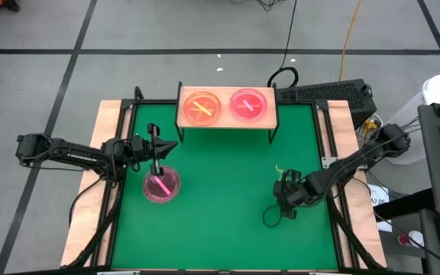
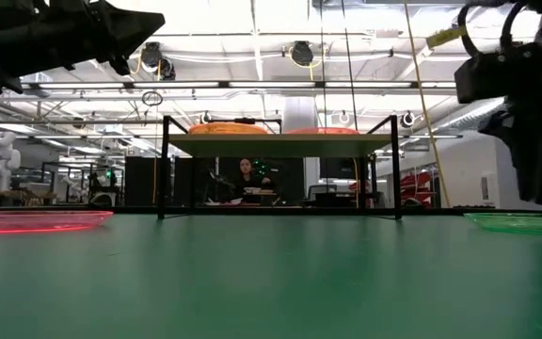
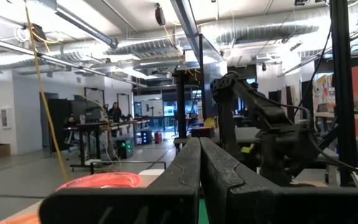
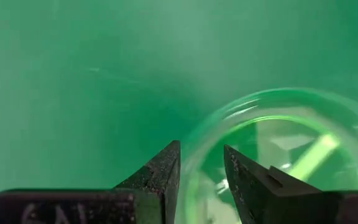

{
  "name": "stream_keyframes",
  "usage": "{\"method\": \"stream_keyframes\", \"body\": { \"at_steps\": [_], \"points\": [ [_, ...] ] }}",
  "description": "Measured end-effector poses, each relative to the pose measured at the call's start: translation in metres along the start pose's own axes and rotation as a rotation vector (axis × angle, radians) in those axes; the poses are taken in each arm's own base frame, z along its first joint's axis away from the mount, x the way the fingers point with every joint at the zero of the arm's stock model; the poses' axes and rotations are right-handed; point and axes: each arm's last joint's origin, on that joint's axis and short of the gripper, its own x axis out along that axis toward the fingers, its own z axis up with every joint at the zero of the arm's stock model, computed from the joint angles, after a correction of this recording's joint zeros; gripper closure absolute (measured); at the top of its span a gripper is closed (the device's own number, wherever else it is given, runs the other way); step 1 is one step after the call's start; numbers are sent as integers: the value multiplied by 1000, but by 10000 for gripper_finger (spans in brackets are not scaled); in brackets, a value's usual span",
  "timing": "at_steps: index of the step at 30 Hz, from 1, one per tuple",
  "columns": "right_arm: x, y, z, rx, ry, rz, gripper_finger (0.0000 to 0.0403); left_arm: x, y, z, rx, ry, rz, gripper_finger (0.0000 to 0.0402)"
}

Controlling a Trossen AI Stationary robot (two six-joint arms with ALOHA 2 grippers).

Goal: Place and stack plates onto a shelf
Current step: Stack the green plate on the pink plate on the shelf

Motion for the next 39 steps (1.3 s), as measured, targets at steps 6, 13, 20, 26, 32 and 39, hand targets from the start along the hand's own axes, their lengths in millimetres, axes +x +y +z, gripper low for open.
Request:
{"method": "stream_keyframes", "body": {
  "at_steps": [6, 13, 20, 26, 32, 39],
  "points": [
    [8, 17, -5, 60, 41, 29, 294, 0, 0, 0, -6, 0, -1, 398],
    [20, 18, -10, 61, 77, -68, 304, 0, 0, 0, -6, 1, -1, 398],
    [24, 20, -9, 12, 87, -75, 388, 0, 0, 0, -26, 1, -1, 398],
    [0, 23, 3, -23, 1, -92, 401, 0, 0, 0, -28, 1, -1, 398],
    [-41, 32, 31, -115, -186, -157, 403, 0, 0, 0, -28, 1, -1, 398],
    [-79, 32, 78, -230, -581, -457, 403, 0, 0, 0, -36, -1, -1, 398]
  ]
}}
